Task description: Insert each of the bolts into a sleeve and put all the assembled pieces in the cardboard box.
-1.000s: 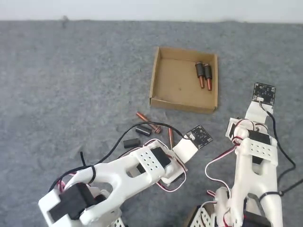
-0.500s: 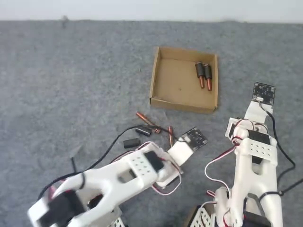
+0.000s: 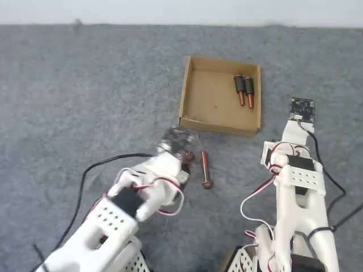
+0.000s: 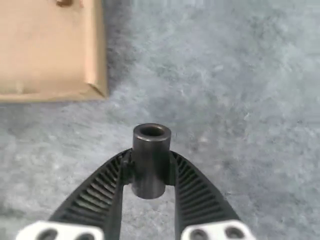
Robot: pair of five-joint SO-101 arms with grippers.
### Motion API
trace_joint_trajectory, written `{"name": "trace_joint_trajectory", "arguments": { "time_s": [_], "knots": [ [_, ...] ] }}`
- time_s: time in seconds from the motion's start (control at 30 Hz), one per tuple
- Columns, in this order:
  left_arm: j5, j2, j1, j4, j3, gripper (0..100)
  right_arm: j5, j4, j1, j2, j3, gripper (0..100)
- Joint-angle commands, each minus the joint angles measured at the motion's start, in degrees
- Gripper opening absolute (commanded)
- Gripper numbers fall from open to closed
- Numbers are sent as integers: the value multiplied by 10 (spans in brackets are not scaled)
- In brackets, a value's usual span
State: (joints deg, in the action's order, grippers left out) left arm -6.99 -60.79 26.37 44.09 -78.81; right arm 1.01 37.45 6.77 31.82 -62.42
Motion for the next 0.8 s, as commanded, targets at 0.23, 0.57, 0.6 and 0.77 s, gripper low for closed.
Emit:
{"name": "trace_joint_trajectory", "arguments": {
  "time_s": [0.23, 0.57, 0.6, 0.77],
  "knots": [
    [-5, -127, -190, -134, -87, 12, 10, -18, -15, 4, 8, 6],
    [-5, -129, -314, -230, -160, 12, 11, -243, -36, 7, 6, 6],
    [-5, -129, -318, -230, -160, 12, 11, -271, -36, 7, 6, 6],
    [-3, -130, -318, -234, -169, 12, 11, -387, -37, 3, -6, 6]
  ]
}}
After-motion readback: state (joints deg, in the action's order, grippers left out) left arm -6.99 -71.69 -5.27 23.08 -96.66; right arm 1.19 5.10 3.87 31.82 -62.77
